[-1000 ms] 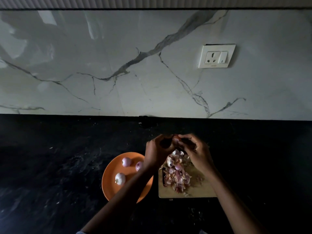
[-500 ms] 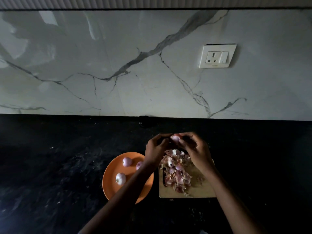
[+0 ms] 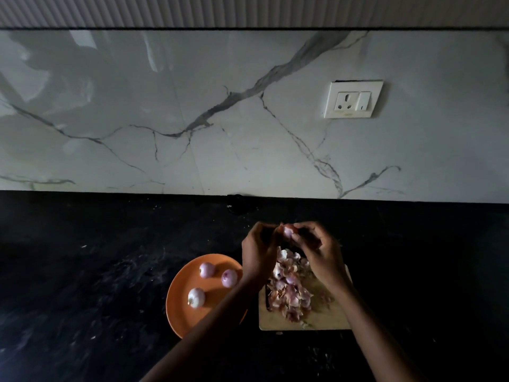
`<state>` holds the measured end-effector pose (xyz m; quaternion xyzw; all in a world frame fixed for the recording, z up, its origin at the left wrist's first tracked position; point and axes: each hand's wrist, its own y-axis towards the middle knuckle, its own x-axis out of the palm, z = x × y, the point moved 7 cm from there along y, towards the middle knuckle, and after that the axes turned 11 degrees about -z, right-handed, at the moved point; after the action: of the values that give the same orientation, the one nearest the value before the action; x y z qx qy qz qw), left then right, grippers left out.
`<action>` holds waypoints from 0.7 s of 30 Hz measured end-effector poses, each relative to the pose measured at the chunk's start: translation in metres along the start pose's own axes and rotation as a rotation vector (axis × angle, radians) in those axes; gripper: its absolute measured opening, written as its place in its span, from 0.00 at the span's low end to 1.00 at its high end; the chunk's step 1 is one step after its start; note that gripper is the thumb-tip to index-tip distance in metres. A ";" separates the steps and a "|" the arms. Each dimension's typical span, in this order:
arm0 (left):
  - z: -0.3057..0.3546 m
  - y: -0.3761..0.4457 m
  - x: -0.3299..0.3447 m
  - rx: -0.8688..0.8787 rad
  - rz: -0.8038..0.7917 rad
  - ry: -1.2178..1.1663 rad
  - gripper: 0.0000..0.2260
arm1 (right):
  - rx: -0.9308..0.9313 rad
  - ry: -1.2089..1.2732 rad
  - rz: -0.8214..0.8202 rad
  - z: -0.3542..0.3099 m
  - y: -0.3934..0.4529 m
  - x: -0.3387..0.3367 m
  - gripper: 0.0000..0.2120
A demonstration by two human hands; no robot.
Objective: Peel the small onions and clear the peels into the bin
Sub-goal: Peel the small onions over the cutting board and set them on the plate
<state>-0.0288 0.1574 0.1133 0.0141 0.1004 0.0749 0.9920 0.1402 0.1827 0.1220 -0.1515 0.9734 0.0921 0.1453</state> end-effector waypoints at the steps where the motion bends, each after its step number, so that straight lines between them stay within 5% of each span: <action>1: 0.000 0.000 -0.001 -0.010 0.031 0.026 0.05 | -0.003 -0.006 0.003 0.000 0.000 0.000 0.10; 10: -0.007 0.011 -0.001 -0.081 -0.113 0.047 0.07 | 0.012 0.180 0.031 0.007 0.003 -0.009 0.13; 15: 0.006 0.014 0.014 -0.128 -0.292 -0.167 0.10 | -0.011 0.019 0.017 -0.001 0.004 -0.014 0.12; 21: 0.002 0.015 0.015 -0.183 -0.234 -0.274 0.10 | -0.037 0.024 0.003 -0.009 0.003 -0.010 0.12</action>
<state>-0.0162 0.1742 0.1134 -0.0776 -0.0417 -0.0346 0.9955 0.1456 0.1860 0.1339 -0.1535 0.9735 0.1083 0.1307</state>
